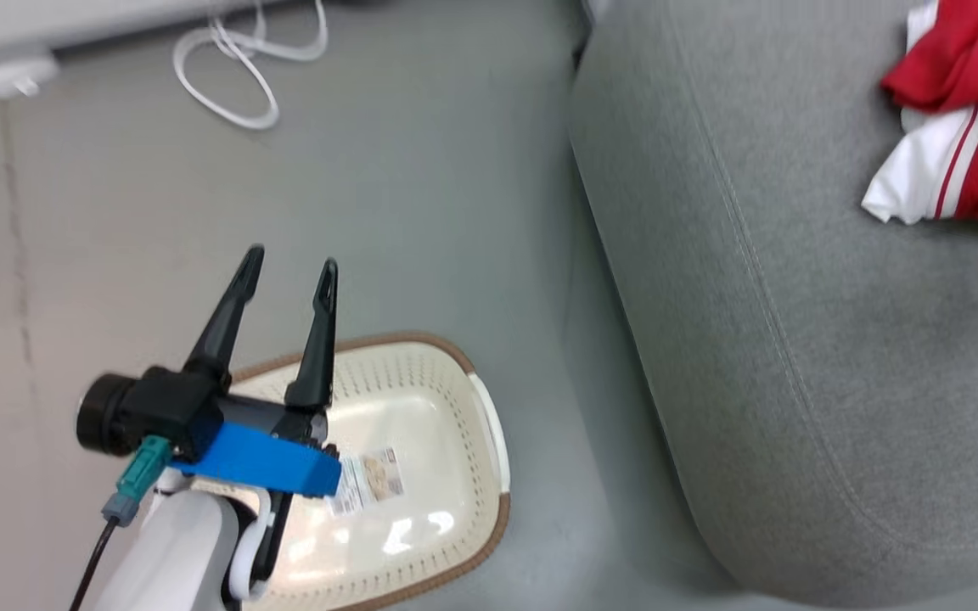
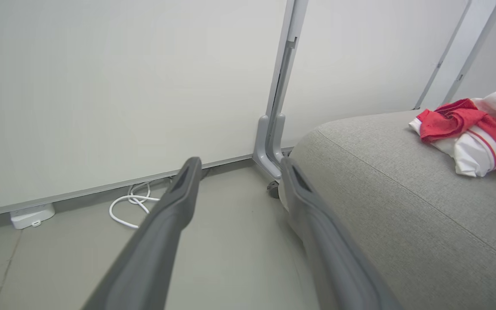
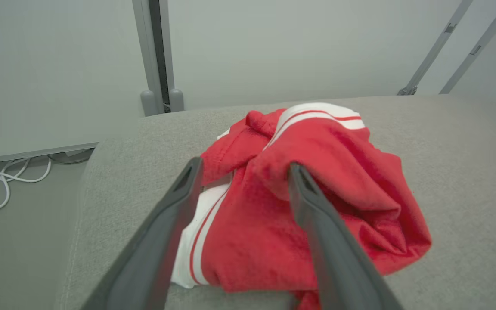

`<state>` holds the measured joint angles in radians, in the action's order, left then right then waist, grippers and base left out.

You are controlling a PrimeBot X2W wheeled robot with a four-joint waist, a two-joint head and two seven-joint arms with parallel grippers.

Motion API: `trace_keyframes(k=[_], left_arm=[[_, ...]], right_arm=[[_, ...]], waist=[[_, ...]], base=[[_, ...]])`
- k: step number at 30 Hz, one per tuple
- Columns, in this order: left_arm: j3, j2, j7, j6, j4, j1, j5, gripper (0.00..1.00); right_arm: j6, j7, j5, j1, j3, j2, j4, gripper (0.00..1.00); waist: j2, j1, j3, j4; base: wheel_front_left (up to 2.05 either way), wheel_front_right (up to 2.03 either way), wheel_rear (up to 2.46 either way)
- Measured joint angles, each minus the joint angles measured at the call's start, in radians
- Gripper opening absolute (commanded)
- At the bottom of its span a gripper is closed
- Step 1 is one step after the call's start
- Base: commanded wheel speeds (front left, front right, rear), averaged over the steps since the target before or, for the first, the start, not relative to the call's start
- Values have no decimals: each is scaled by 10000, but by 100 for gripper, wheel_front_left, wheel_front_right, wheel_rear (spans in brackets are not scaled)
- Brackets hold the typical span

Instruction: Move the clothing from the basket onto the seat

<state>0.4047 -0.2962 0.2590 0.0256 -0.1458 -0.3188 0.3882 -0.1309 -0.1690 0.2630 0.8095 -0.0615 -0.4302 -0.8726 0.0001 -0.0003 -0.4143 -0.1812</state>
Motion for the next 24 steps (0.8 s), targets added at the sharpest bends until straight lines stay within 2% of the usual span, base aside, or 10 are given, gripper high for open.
trace_keyframes(k=[6,17,24], left_arm=[[-838,642,27,-73,-234,1131,92,100],[-2612,1651,27,-192,-568,2720,-224,100],[-3133,1799,29,-527,-1030,3133,-558,100]], right_arm=[[2,251,-240,-1977,-307,522,1670,100],[2,838,-966,-5737,-150,2491,6255,100],[2,930,-1066,-7187,-42,3233,7348,100]], waist=[[0,-1,1529,329],[0,0,3221,999],[0,1,3807,1838]], base=[[0,0,0],[0,0,0],[0,0,0]])
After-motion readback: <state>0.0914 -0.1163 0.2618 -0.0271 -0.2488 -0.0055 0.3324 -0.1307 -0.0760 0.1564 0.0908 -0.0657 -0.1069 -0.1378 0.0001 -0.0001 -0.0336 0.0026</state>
